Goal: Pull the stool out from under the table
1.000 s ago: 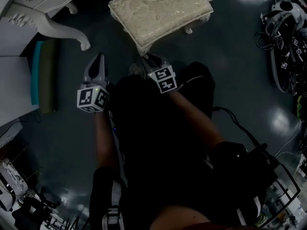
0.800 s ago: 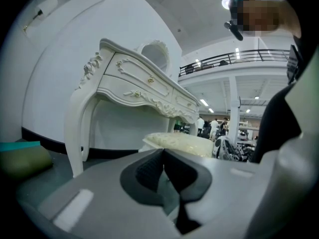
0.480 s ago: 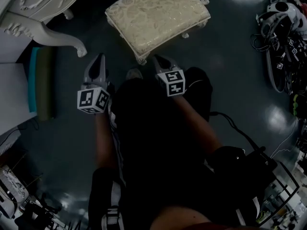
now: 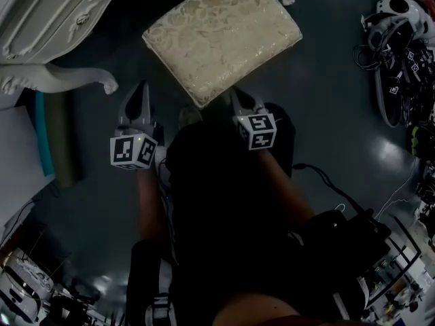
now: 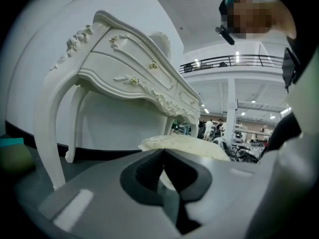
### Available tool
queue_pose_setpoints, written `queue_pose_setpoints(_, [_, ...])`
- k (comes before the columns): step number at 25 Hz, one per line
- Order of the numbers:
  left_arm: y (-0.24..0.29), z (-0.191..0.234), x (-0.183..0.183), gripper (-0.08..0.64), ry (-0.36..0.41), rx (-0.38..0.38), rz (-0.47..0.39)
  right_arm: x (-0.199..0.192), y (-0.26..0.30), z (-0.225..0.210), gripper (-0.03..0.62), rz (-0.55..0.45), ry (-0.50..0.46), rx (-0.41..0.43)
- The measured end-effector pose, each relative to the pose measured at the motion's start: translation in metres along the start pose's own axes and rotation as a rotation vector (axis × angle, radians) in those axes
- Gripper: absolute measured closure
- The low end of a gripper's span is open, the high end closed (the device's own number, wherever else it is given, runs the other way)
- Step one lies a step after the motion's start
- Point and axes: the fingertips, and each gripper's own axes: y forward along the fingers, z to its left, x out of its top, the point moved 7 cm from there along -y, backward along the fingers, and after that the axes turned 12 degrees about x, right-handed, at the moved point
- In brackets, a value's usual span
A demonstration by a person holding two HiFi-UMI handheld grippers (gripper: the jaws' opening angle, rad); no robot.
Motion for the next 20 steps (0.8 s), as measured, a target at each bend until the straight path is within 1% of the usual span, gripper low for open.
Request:
queue_pose_setpoints(5, [0.017, -0.001, 0.017, 0.551, 0.009, -0.016, 0.01, 0.024, -0.008, -0.01, 0.594, 0.0, 0.031, -0.053])
queue_pose_setpoints(7, [0.023, -0.005, 0.023, 0.551, 0.018, -0.027, 0.03, 0.035, -0.016, -0.011, 0.594, 0.003, 0.048, -0.079])
queue_pose_setpoints(11, [0.031, -0.015, 0.041, 0.551, 0.007, -0.037, 0.069, 0.058, -0.034, -0.008, 0.594, 0.024, 0.078, -0.126])
queue_pose_setpoints(16, [0.026, -0.031, 0.07, 0.551, 0.007, -0.038, 0.123, 0.083, -0.058, 0.008, 0.594, 0.085, 0.118, -0.143])
queue_pose_setpoints(20, [0.021, -0.034, 0.099, 0.551, -0.007, -0.01, 0.172, 0.113, -0.073, 0.021, 0.594, 0.116, 0.138, -0.141])
